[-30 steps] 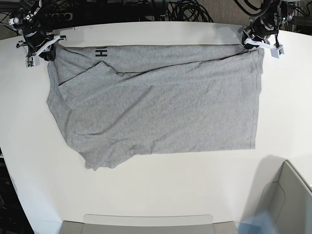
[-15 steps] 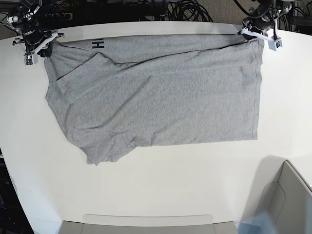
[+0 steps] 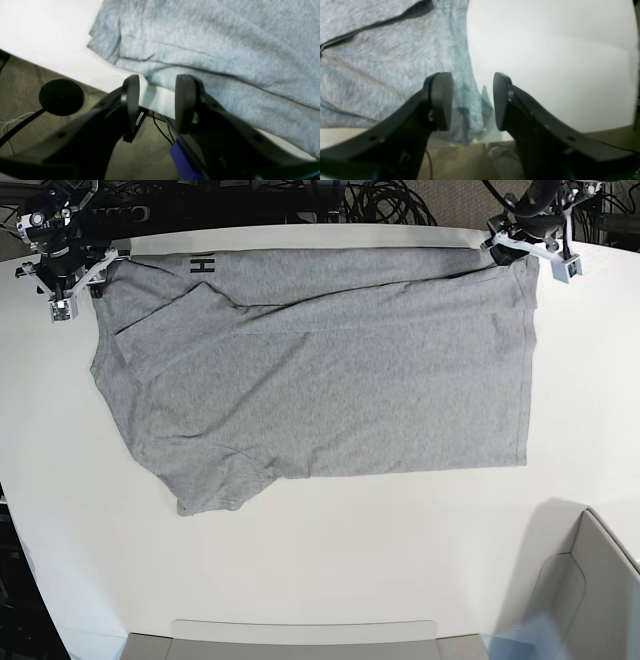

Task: Fold the T-shirt properly
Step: 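Drag the held shoulder edge with both grippers to straighten the shirt, then release the shoulders and move both grippers to the shirt's hem corners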

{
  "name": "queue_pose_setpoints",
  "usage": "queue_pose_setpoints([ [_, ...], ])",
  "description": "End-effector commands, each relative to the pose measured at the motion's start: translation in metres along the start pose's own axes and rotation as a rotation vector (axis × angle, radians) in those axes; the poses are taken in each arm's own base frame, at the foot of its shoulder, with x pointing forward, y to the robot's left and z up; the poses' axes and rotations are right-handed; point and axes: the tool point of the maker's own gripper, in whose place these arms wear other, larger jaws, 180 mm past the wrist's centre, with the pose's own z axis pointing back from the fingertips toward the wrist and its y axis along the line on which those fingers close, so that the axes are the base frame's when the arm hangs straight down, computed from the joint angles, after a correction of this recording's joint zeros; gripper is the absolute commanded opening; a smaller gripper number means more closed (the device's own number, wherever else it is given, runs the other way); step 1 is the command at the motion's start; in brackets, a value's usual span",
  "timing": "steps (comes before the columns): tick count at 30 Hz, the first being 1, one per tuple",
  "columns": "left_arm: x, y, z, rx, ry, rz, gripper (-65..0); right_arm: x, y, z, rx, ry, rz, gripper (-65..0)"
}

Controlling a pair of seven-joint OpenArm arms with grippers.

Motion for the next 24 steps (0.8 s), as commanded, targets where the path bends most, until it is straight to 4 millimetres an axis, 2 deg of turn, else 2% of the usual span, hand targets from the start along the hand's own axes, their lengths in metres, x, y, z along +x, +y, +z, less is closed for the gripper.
queue_pose_setpoints([
  [1, 0.006, -0.001, 0.004, -0.003, -0.023, -0.015, -40.7, 0.017, -0.006, 0.007, -0.014, -0.059, 0.03, -38.2],
  [3, 0.008, -0.003, 0.005, -0.01, -0.028, -0.017, -40.7, 0.031, -0.006, 0.011, -0.028, -0.097, 0.031, -38.2],
  [8, 0.015, -0.01, 0.005, -0.027, -0.048, -0.021, -40.7, 0.067, -0.027, 0.019, -0.108, -0.202, -0.011, -38.3],
  [12, 0.041, -0.029, -0.001, -0.076, -0.115, -0.026, -40.7, 0.097, -0.032, 0.019, -0.136, -0.268, -0.015, -38.3],
  [14, 0.054, -0.037, -0.002, -0.094, -0.146, -0.028, -40.7, 0.115, -0.029, 0.017, -0.144, -0.295, -0.009, -38.3],
  [18, 0.087, -0.055, -0.003, -0.137, -0.222, -0.041, -40.7, 0.145, -0.029, 0.012, -0.186, -0.306, 0.035, -38.3],
  [21, 0.113, -0.074, -0.003, -0.183, -0.281, -0.063, -40.7, 0.172, -0.022, 0.001, -0.187, -0.31, 0.082, -38.3],
  [24, 0.137, -0.097, -0.003, -0.237, -0.336, -0.068, -40.7, 0.202, -0.015, -0.021, -0.156, -0.304, 0.125, -38.3],
])
